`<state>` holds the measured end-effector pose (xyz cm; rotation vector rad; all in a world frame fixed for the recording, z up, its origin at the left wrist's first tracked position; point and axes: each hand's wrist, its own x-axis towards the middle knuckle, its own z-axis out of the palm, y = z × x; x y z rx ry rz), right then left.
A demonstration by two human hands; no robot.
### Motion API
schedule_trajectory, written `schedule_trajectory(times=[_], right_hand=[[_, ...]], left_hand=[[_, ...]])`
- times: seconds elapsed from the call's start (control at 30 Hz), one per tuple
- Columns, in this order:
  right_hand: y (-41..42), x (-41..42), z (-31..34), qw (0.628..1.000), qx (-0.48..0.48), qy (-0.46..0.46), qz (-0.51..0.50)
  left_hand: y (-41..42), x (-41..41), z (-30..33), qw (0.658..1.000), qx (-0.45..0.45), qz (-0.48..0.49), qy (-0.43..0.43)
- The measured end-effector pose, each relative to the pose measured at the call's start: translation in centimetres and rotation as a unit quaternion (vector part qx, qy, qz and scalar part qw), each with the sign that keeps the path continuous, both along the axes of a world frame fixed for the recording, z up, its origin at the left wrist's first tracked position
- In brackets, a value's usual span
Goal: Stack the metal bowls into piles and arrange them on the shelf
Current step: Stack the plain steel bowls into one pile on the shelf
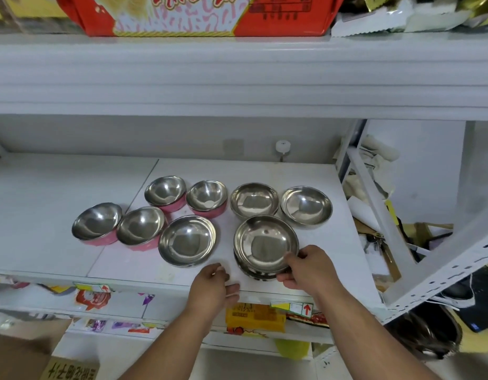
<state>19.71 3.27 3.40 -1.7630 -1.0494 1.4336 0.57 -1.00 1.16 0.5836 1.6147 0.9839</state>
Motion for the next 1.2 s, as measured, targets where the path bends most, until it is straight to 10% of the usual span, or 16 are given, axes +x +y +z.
schedule_trajectory(times=[0.7,1.2], right_hand=[[-0.3,0.7,-1.3,0.971,0.079,-0.172,-0.144],[6.6,3.3,-0.7,0.977,-0.028,0.052,-0.206]], left_hand=[[1.5,-12.0,-1.2,0.990,-0.006,0.117,-0.077],[1.7,-11.5,-1.6,0.991,-0.002,0.099,-0.095]])
